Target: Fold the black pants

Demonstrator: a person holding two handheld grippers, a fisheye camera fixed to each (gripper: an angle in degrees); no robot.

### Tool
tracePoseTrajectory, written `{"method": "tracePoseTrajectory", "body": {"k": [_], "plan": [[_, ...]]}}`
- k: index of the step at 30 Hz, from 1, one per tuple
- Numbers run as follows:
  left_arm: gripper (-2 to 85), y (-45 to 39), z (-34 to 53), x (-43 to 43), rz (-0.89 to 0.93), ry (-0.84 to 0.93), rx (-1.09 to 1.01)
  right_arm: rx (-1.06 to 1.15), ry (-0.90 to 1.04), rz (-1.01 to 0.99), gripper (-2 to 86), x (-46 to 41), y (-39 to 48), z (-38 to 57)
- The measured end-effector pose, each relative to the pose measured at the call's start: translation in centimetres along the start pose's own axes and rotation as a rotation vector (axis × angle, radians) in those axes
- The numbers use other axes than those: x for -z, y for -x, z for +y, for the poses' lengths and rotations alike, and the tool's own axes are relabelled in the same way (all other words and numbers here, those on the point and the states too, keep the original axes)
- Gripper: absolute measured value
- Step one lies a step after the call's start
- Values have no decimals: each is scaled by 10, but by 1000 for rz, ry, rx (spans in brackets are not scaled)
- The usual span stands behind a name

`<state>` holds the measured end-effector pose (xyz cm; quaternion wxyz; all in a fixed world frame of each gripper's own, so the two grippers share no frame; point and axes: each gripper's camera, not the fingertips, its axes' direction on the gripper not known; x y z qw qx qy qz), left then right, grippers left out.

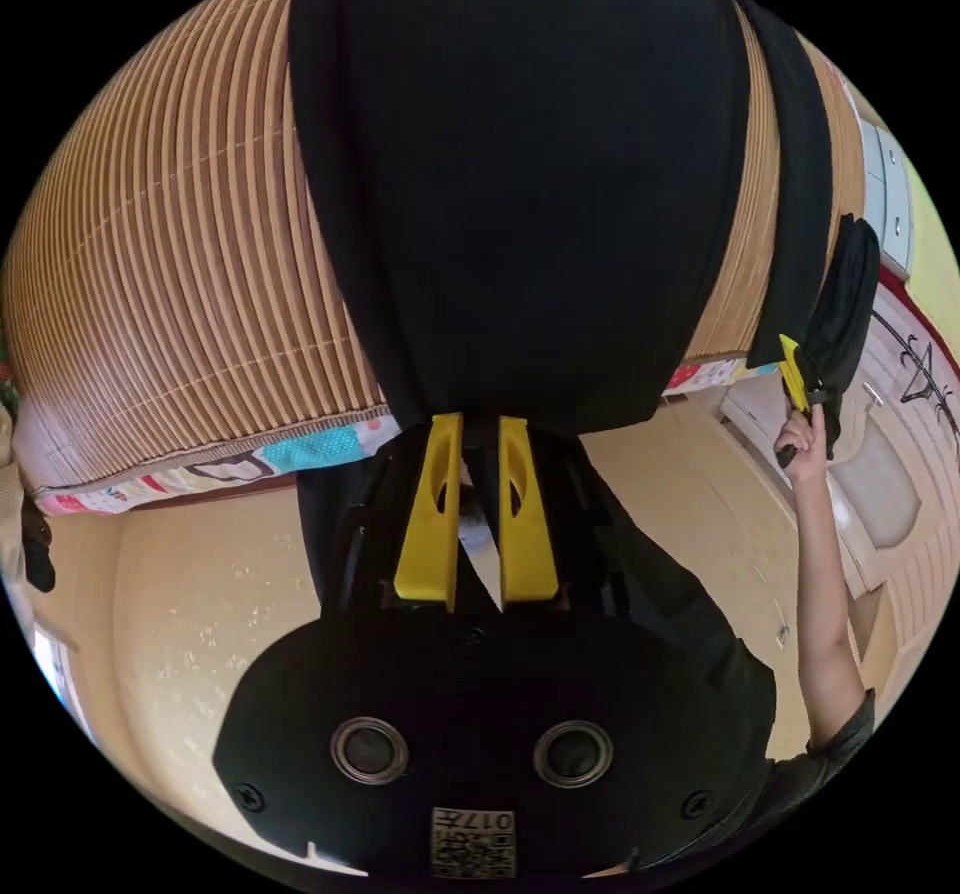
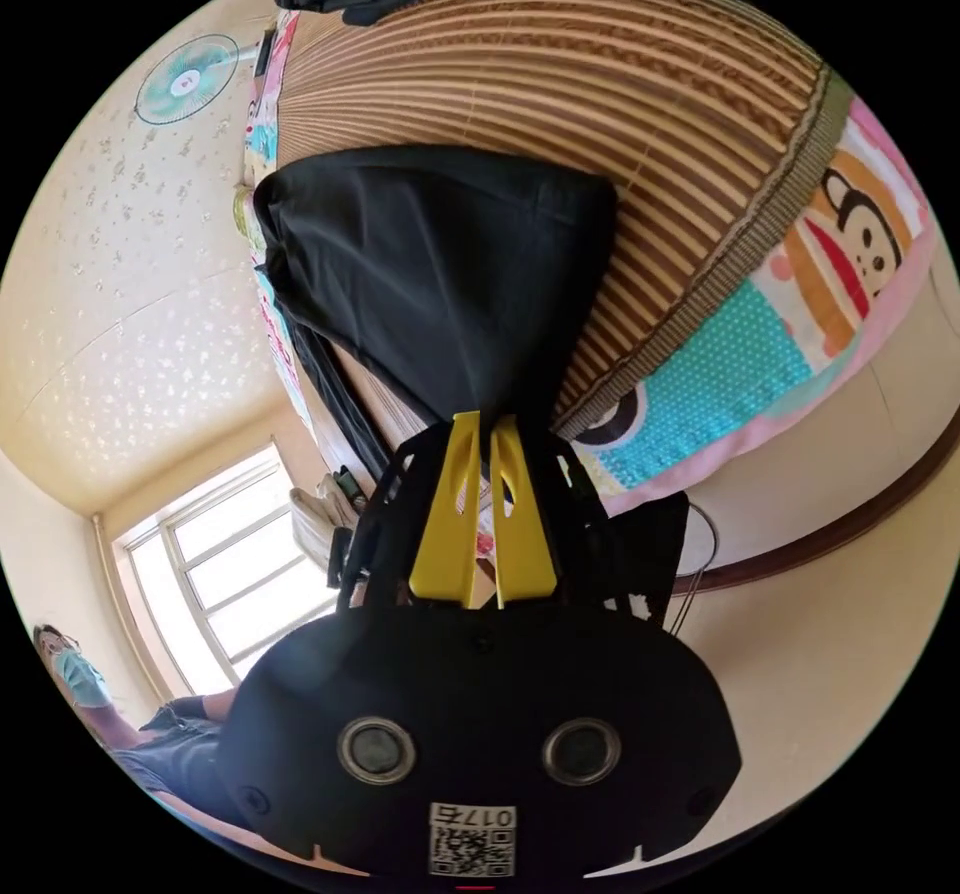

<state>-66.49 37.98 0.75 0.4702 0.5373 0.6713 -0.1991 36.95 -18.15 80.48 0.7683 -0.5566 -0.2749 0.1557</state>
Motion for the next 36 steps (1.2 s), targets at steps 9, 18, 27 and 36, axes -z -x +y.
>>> {"method": "tracePoseTrajectory", "body": {"k": [9, 18, 27, 36], "plan": [[-10, 13, 51, -36, -53, 241, -220, 102, 38, 4, 13, -24, -7, 79], [-10, 83, 124, -25, 411, -45, 49, -41, 130, 281, 7, -45, -35, 140], [-10, 76, 129, 16, 339, -110, 17, -42, 151, 367, 3, -6, -14, 139], [-10, 34, 128, 23, 155, 31, -160, 22, 209, 493, 2, -15, 30, 193]]}}
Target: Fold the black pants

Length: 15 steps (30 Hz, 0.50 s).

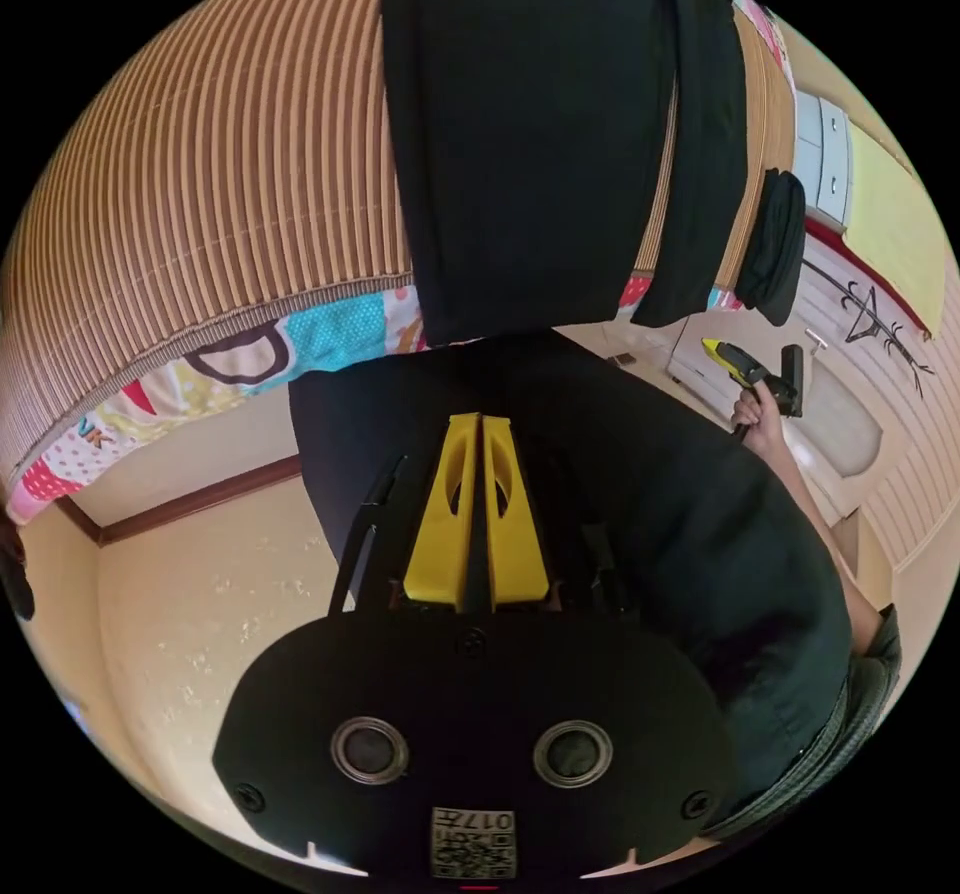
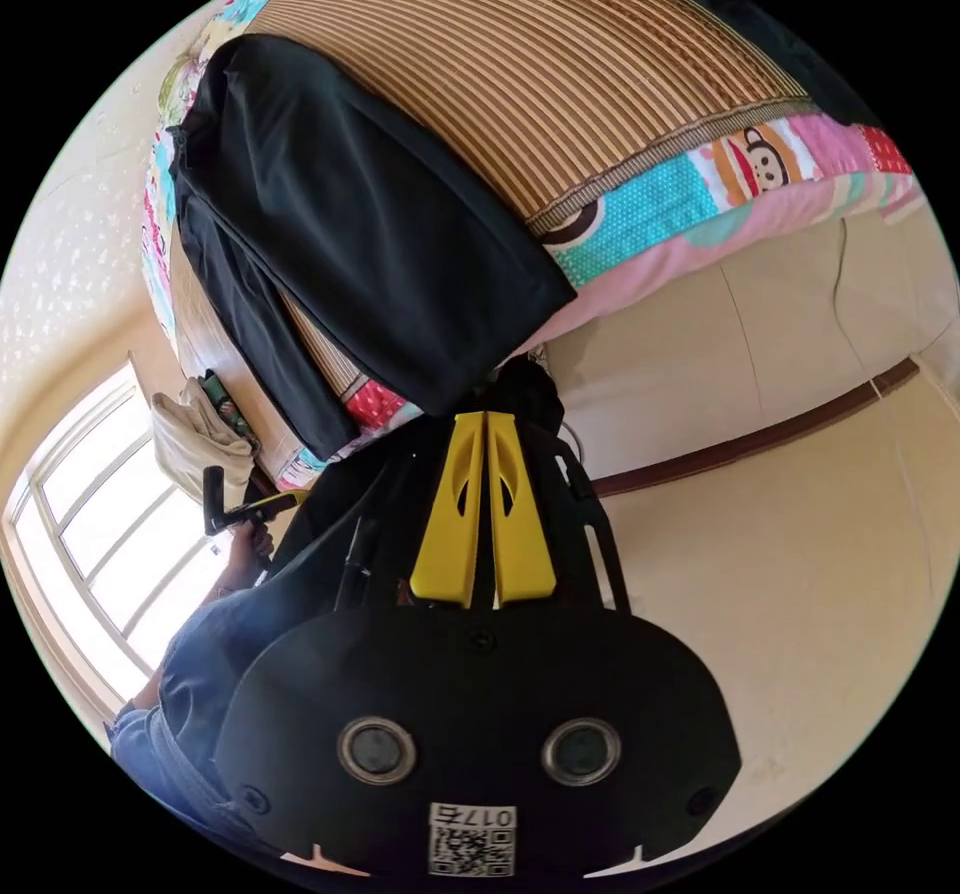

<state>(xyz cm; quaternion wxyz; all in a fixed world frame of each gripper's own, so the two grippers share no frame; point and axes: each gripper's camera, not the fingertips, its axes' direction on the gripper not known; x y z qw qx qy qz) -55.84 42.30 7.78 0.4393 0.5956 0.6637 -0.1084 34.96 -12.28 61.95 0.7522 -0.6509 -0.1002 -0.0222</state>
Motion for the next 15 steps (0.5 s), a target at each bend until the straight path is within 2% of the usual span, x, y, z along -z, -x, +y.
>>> {"method": "tracePoseTrajectory", "body": {"k": [5, 9, 12, 15], "plan": [[-10, -5, 4, 5, -23, 88, -126, -144, -11, -31, 2, -18, 9, 70], [-9, -14, 18, 25, -75, 156, -291, -171, -4, 29, 3, -6, 33, 110], [-8, -12, 24, 46, -173, 214, -406, -150, -114, 53, 3, 25, 64, 131], [-2, 1, 23, 66, -268, 261, -437, -151, -234, -27, 3, 57, 92, 147]]}}
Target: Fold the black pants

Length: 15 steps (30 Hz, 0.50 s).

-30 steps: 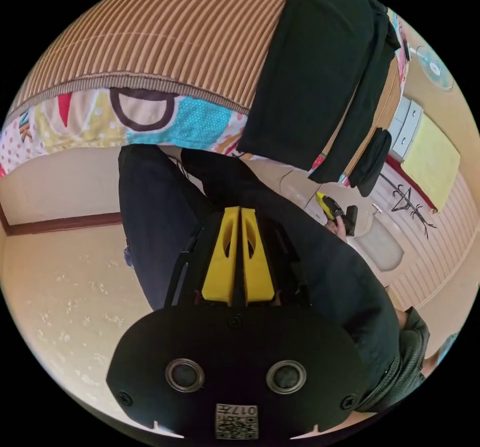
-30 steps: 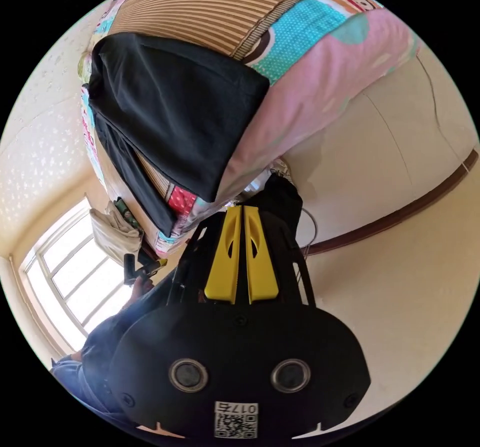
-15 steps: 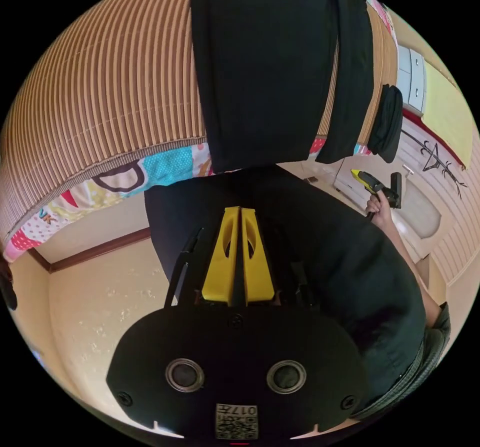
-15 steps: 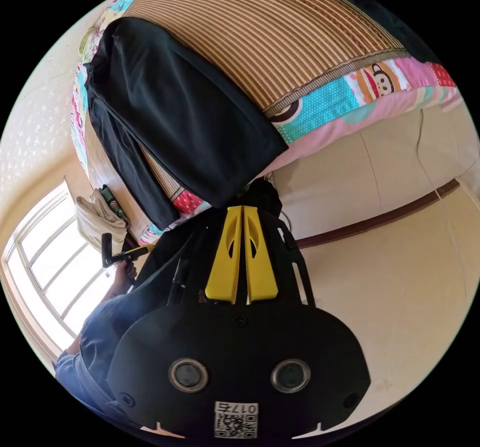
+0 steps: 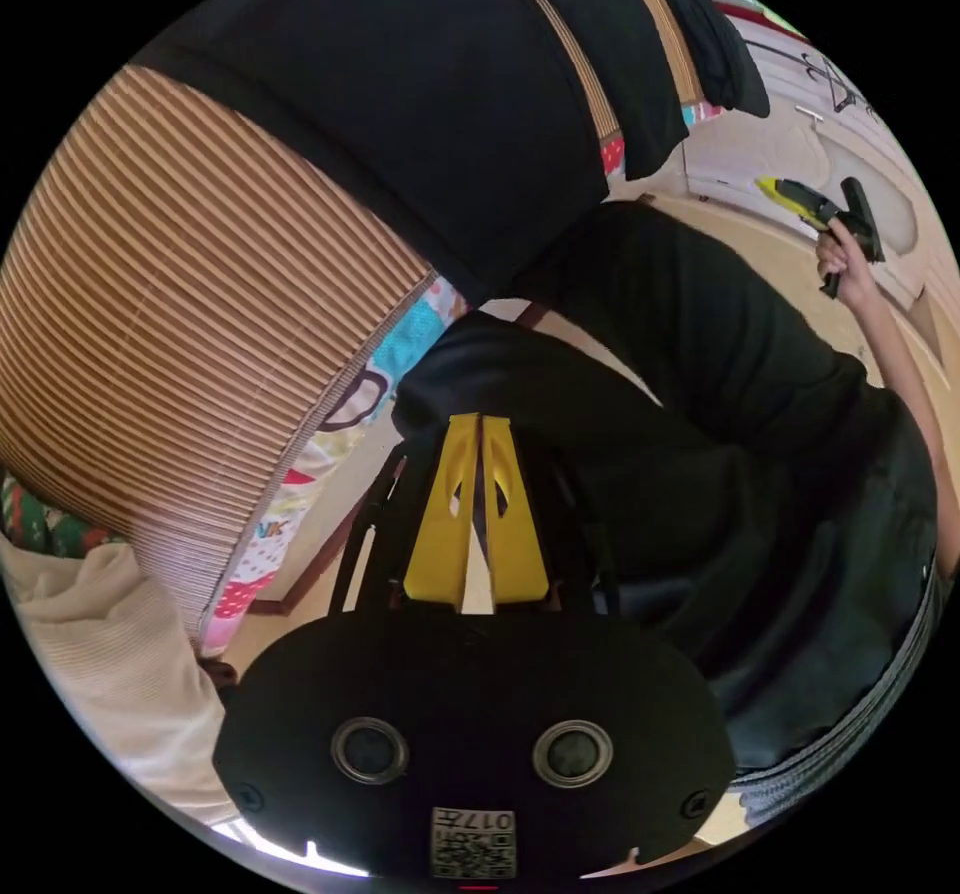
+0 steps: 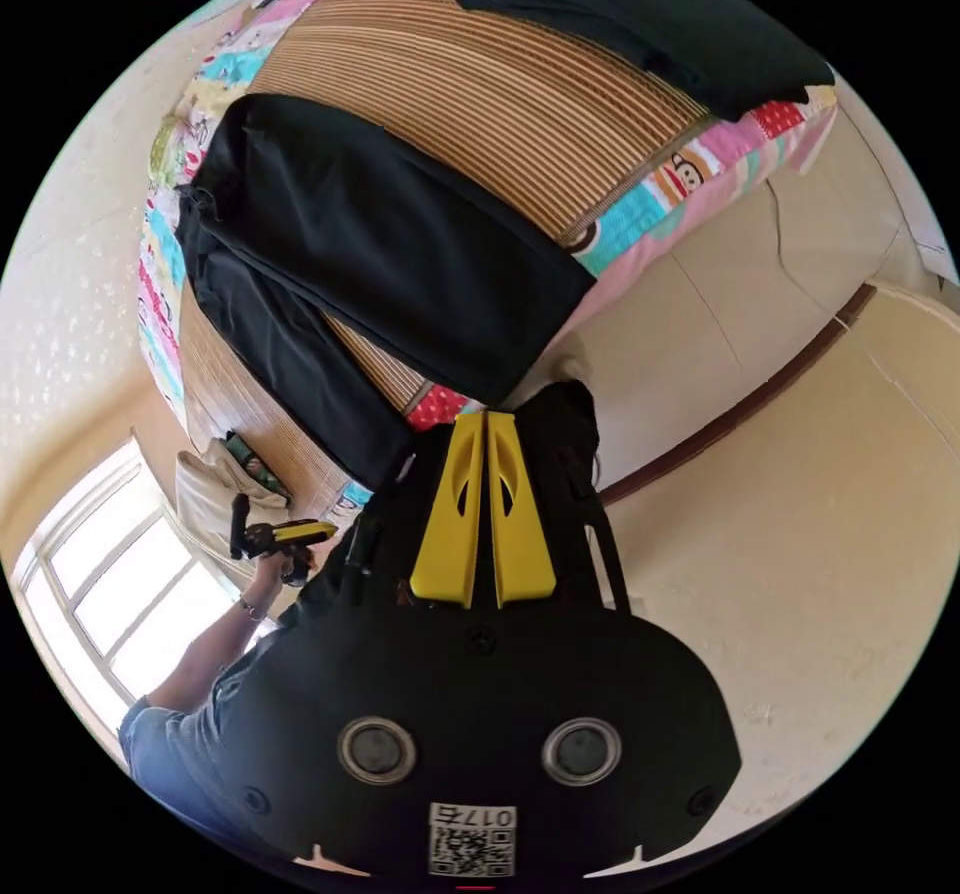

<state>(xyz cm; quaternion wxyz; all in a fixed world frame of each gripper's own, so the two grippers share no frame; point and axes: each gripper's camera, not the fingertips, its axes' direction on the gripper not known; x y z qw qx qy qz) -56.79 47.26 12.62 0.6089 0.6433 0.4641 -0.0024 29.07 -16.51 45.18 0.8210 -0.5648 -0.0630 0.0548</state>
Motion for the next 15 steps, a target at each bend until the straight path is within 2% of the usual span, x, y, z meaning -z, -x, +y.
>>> {"method": "tracePoseTrajectory", "body": {"k": [5, 9, 15], "plan": [[18, 19, 7, 27, -73, 58, 55, 53, -228, -111, 2, 54, 30, 34], [23, 27, 5, 53, 21, -28, 114, -4, -256, -183, 3, 76, 29, 46], [7, 25, 9, 68, 154, -61, 250, 141, -184, -248, 9, 96, 68, 26]]}}
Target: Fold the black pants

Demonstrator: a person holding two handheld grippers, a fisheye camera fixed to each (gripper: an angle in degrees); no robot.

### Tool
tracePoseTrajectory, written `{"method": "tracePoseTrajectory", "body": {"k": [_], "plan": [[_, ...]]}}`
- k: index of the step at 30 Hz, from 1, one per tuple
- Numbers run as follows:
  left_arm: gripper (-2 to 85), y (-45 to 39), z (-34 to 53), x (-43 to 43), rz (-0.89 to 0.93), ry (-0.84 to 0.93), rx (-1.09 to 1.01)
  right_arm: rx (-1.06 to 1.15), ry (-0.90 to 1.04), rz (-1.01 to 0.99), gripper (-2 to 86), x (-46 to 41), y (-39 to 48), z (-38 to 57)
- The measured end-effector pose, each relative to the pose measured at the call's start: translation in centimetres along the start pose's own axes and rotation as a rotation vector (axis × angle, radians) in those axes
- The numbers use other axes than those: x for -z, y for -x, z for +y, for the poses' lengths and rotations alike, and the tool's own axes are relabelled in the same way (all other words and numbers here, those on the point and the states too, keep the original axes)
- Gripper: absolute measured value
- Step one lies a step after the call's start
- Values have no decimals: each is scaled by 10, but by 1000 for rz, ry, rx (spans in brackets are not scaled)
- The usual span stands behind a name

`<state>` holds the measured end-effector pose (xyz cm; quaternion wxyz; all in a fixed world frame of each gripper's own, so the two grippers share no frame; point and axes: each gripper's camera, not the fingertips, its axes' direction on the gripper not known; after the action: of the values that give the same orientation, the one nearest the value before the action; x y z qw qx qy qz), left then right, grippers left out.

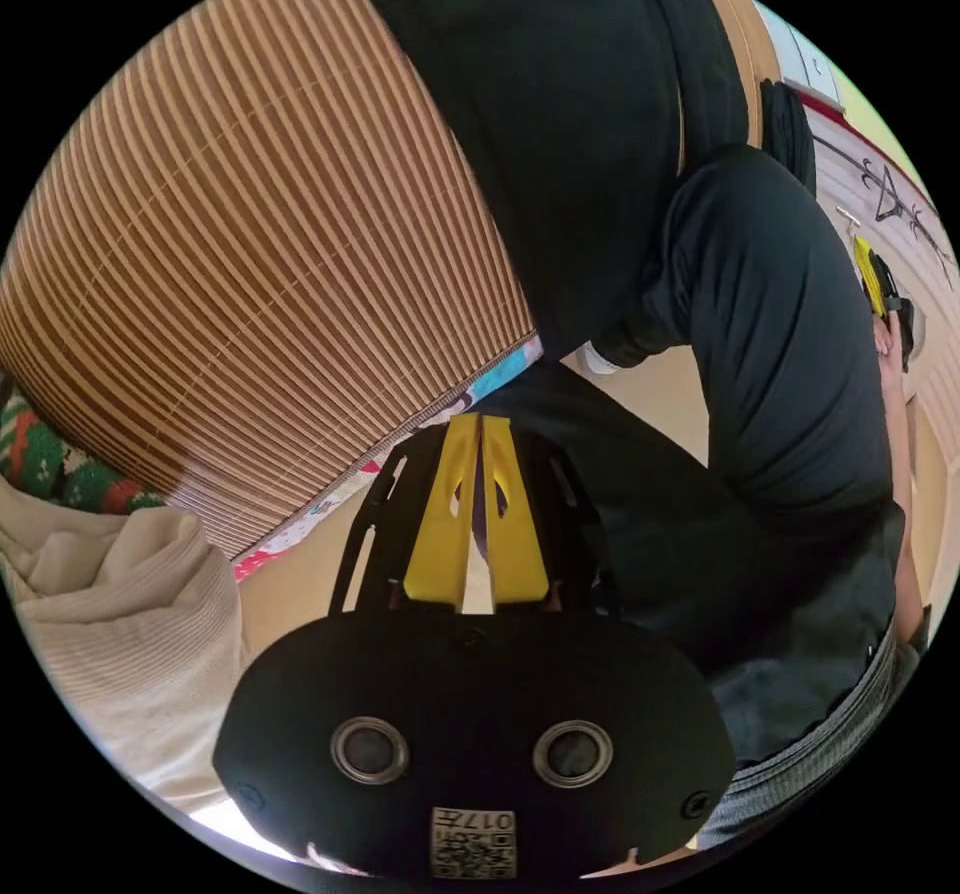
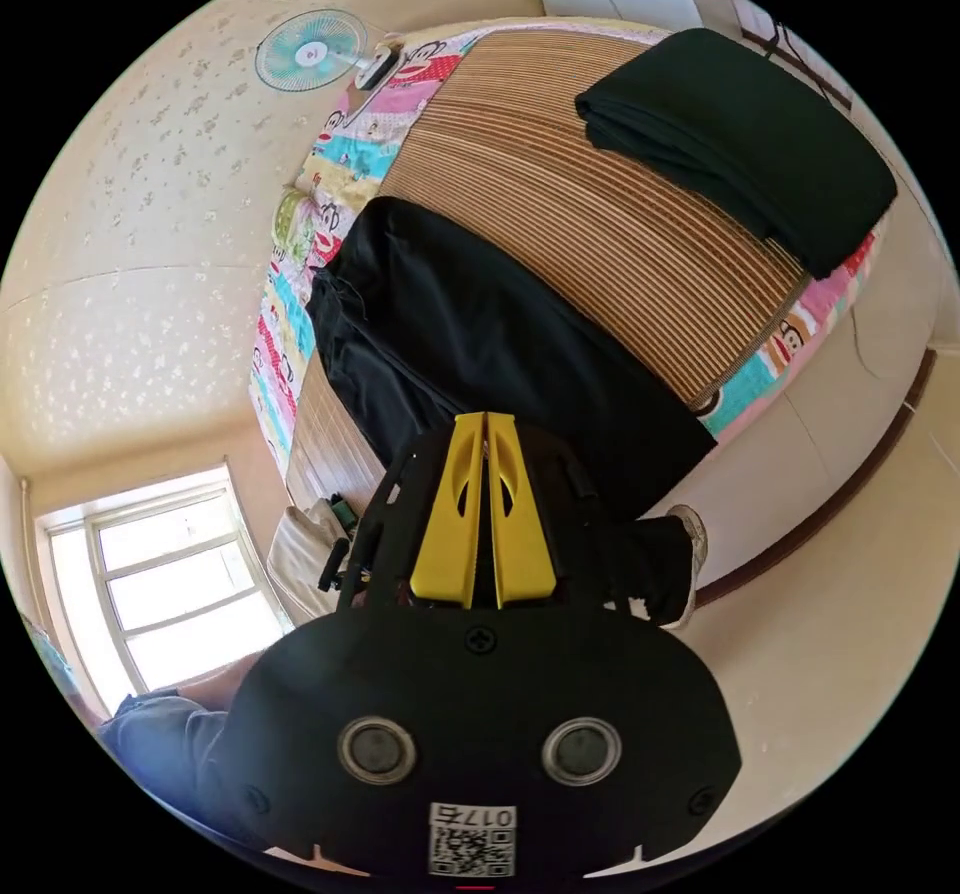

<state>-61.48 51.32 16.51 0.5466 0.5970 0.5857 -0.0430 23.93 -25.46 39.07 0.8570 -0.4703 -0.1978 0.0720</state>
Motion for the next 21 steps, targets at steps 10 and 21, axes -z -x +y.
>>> {"method": "tracePoseTrajectory", "body": {"k": [10, 21], "plan": [[-5, -56, -33, 74, 148, -174, 103, 233, 373, 118, 106, -132, 156, -189], [-10, -112, -115, 112, 307, -187, 268, 837, 653, 682, 95, -257, 335, -248]]}}
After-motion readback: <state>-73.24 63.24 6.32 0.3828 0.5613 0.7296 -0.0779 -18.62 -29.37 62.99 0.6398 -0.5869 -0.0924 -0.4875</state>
